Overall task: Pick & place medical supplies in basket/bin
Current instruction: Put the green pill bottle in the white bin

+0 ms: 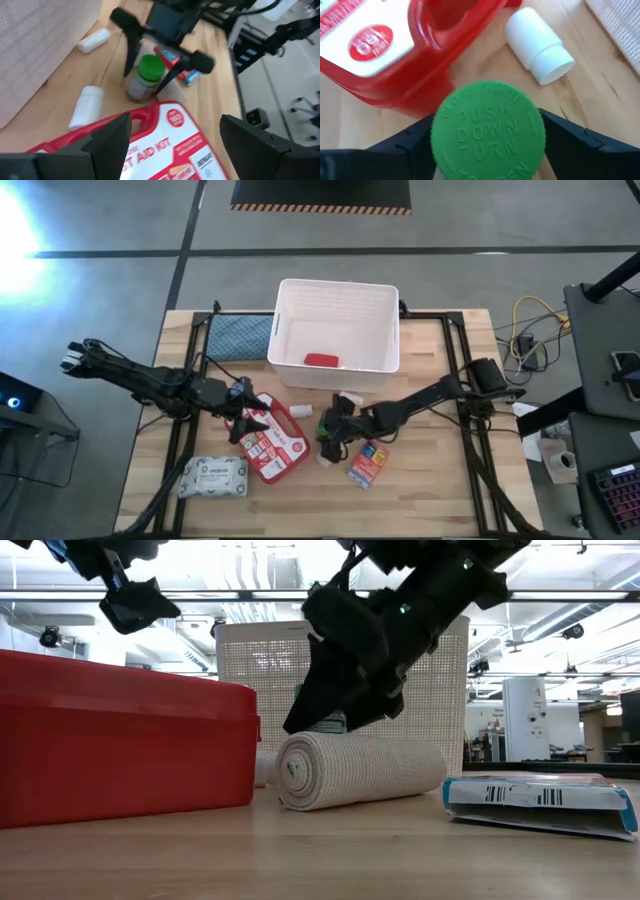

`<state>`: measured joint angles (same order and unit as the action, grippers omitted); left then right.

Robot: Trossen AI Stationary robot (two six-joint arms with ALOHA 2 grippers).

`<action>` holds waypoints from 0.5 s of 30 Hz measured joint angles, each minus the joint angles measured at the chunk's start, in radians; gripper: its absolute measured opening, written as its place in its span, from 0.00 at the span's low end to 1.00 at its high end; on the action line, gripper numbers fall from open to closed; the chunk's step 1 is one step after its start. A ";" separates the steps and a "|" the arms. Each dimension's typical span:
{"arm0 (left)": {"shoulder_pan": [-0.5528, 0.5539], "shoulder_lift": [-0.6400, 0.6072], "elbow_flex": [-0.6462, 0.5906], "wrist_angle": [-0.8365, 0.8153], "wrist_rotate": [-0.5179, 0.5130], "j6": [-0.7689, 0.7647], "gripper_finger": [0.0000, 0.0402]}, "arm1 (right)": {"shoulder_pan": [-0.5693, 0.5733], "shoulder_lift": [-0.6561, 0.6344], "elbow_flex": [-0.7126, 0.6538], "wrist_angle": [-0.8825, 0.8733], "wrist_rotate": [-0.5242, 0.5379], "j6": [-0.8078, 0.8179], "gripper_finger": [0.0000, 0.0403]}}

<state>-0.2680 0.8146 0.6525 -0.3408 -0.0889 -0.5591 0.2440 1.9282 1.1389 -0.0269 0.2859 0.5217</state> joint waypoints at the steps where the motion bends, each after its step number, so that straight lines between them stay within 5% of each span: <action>1: 0.000 0.000 0.000 -0.004 -0.004 0.000 0.70 | 0.000 -0.003 0.000 0.000 -0.004 0.000 0.69; 8: 0.000 0.000 -0.006 -0.008 -0.020 0.000 0.70 | 0.000 -0.020 0.033 -0.083 -0.059 0.040 0.53; 15: 0.000 0.000 -0.011 -0.010 -0.020 0.000 0.70 | -0.011 -0.046 0.210 -0.299 0.007 -0.019 0.52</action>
<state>-0.2680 0.8143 0.6411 -0.3508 -0.1085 -0.5591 0.2333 1.8821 1.3489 -0.3255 0.2926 0.5031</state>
